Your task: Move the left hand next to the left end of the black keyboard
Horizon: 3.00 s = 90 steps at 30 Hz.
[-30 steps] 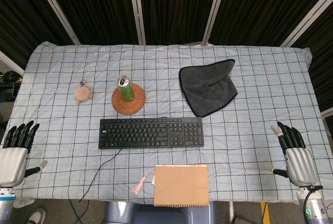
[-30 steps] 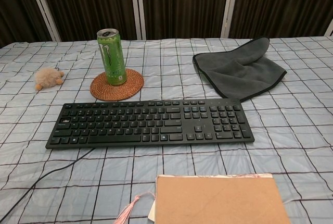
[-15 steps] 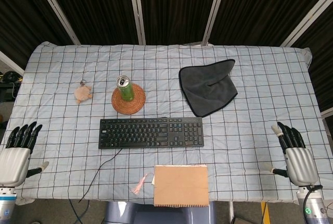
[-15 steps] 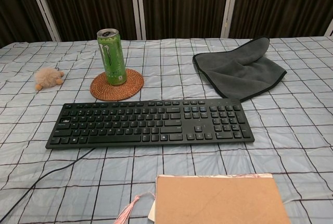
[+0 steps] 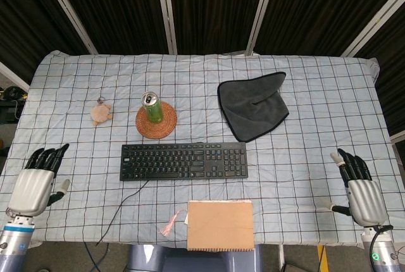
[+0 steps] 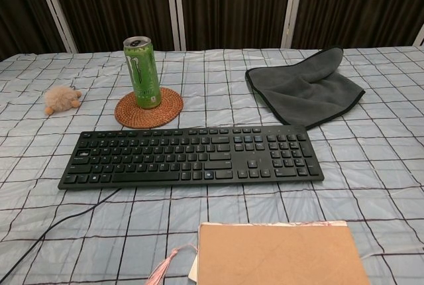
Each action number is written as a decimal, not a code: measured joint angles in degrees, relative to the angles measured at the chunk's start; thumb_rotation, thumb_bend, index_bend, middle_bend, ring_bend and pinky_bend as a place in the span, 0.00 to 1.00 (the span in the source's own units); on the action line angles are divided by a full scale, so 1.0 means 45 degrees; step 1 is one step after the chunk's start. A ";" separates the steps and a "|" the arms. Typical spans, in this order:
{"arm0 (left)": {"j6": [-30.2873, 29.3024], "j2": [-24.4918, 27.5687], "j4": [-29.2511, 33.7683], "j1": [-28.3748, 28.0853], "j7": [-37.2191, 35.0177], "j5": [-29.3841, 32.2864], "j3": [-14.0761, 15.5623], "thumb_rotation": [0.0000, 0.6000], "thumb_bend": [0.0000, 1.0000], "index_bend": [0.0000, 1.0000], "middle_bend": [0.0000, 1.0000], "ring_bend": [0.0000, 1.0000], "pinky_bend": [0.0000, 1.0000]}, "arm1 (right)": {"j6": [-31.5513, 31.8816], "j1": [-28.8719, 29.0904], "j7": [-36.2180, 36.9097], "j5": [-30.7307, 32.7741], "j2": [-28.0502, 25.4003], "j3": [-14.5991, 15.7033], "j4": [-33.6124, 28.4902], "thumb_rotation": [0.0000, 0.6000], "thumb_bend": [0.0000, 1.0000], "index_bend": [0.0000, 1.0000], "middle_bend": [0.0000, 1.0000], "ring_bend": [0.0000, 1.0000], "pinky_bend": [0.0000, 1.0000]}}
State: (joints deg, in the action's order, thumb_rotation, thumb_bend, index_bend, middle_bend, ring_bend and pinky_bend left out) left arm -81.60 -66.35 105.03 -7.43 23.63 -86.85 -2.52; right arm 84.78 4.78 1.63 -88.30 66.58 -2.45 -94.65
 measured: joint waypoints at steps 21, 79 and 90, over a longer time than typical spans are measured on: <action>0.4581 0.0317 0.3339 -0.4700 0.5122 0.9092 -0.1193 1.00 0.78 0.00 0.85 0.71 0.49 | -0.0161 0.0008 0.0382 0.0188 -0.0122 -0.0035 -0.0167 1.00 0.04 0.06 0.00 0.00 0.00; 0.4175 -0.2951 0.1244 -1.0061 0.6360 1.5308 0.0949 1.00 0.79 0.06 0.85 0.71 0.49 | -0.0344 0.0005 0.0732 0.0430 -0.0230 -0.0090 -0.0347 1.00 0.04 0.06 0.00 0.00 0.00; 0.4067 -0.2923 0.1352 -1.0245 0.6202 1.5295 0.1104 1.00 0.79 0.07 0.85 0.71 0.49 | -0.0354 0.0002 0.0718 0.0443 -0.0227 -0.0092 -0.0363 1.00 0.04 0.06 0.00 0.00 0.00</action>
State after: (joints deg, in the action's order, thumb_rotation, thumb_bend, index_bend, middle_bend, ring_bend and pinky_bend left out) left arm -63.30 -79.51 111.11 -53.53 51.54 -18.02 2.45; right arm 83.19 4.78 4.86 -86.31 65.56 -2.86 -96.29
